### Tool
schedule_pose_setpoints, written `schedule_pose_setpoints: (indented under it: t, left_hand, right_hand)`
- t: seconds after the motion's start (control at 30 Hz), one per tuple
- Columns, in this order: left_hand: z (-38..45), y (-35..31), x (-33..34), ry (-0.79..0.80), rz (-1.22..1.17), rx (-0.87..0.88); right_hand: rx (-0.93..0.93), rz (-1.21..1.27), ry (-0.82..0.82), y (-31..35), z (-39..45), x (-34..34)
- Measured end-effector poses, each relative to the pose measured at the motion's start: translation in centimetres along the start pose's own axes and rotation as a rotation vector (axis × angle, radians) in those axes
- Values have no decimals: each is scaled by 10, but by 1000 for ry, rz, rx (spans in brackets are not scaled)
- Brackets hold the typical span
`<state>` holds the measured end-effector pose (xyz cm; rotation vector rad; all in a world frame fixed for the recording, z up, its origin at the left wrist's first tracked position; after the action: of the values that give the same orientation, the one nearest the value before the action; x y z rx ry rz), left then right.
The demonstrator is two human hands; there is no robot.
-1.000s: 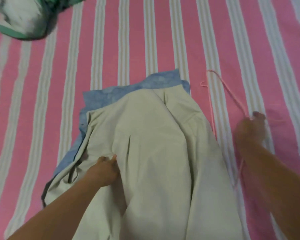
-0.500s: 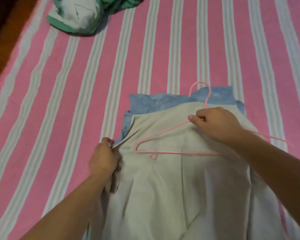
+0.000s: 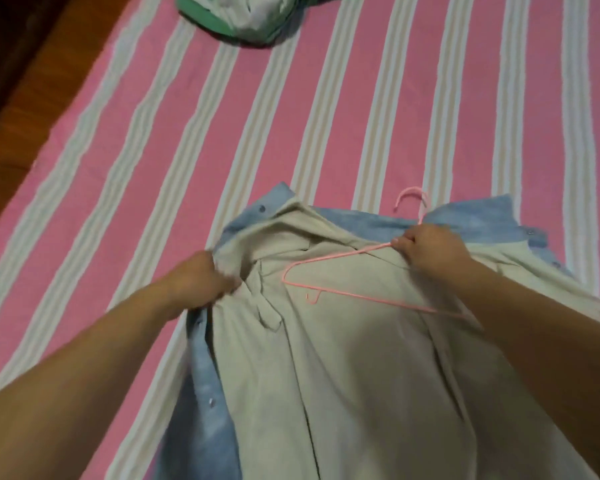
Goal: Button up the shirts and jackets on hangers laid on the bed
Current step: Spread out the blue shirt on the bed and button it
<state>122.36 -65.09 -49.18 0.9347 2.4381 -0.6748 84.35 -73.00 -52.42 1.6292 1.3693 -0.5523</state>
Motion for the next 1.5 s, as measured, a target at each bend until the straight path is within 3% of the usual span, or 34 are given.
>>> schedule_pose_setpoints:
  t: [0.07,0.17,0.3,0.43,0.5,0.57,0.63,0.7,0.73,0.77,0.8,0.87,0.93,0.97,1.03,1.1,1.23,1.33,1.43,1.5]
  left_hand:
    - [5,23,7,-99,273,-40]
    - [-14,31,-17,-171,34,-45]
    - [-52,-1,-52,-58,-214,90]
    - [-80,-44,-71,-473,-271,328]
    - [-104,-60,-65,-554,-342,419]
    - [-124,-72,-37,-357,-374,522]
    - [-139,-81,16,110,-224,555]
    - [-148,-70,76,500,302,544]
    - [-145,-60,97,592,531,560]
    - [-136,-56,108,612,609,561]
    - [-124,-64,108,541,520,556]
    - [-85,-81,81,143,138,463]
    - [-47,-92,43,-374,47,469]
    - [-30,-97,35,-506,115,499]
    - [1,-108,40,-475,311,550]
    - [17,-125,62,-358,455,682]
    - [15,-161,94,-442,542,1004]
    - [19,-188,107,-482,574,956]
    - [36,-202,121,-210,617,733]
    - [42,-204,122,-159,658,680]
  right_hand:
    - [55,32,-40,-15,-4,12]
    - [107,98,-111,-26,-9,16]
    - [52,141,-189,-6,-6,11]
    - [-33,91,-249,28,6,3]
    - [24,62,-280,29,11,-1]
    - [64,122,-316,27,14,-3]
    - [43,251,-304,28,16,-1]
    - [-56,352,-263,33,15,-3]
    - [-115,376,-233,34,13,-5]
    - [-155,385,-195,34,10,-8]
    - [-189,393,-144,30,7,-10]
    - [-191,433,-121,11,-3,-20]
    - [-98,386,-311,-29,-12,-41]
    - [-22,315,-395,-52,-16,-52]
    - [187,190,-388,-105,-25,-65]
    - [374,119,-234,-149,-38,-63]
    - [392,162,-137,-177,-52,-48]
    - [350,172,-146,-186,-56,-48]
    - [279,189,-299,-189,-65,-68]
    - [225,209,-415,-185,-75,-85]
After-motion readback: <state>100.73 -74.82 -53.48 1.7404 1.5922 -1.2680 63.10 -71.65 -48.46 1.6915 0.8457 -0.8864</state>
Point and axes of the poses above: each hand's wrist, its own z-axis towards the middle knuckle, its own x-axis out of the palm, y = z × x, the point moved 5 cm from there along z, towards the middle knuckle, and after that the axes turned 7 degrees about -x, right-handed, at the moved point
